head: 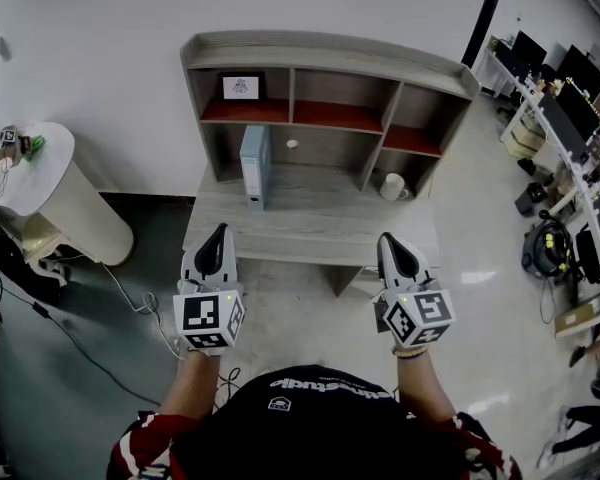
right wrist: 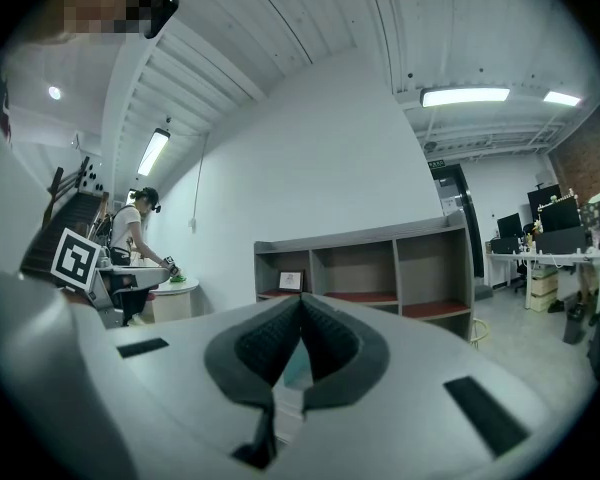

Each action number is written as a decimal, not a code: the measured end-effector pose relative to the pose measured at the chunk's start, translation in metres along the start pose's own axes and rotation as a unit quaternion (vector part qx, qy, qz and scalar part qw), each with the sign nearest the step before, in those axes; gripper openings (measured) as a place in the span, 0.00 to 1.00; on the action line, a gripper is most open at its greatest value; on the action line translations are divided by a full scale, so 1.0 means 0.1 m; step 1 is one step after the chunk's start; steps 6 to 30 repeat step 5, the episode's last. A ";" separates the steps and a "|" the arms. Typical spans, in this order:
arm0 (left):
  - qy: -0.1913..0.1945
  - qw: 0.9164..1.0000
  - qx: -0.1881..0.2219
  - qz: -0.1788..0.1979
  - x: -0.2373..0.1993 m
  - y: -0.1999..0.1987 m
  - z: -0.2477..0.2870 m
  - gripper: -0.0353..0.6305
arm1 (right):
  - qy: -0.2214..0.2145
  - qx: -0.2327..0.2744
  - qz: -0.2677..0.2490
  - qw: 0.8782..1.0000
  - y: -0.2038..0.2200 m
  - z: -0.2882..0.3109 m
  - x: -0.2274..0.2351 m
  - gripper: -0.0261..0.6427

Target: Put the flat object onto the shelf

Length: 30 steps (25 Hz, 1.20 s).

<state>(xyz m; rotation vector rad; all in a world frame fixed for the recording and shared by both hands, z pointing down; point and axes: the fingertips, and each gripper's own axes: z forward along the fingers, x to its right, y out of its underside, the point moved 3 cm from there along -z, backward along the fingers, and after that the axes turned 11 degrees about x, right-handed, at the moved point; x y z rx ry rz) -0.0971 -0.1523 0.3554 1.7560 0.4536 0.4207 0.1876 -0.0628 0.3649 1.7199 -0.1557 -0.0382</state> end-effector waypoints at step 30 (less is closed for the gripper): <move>0.000 1.000 0.001 0.000 -0.02 -0.01 0.01 0.06 | 0.001 0.000 0.000 1.000 0.00 0.01 0.00 0.03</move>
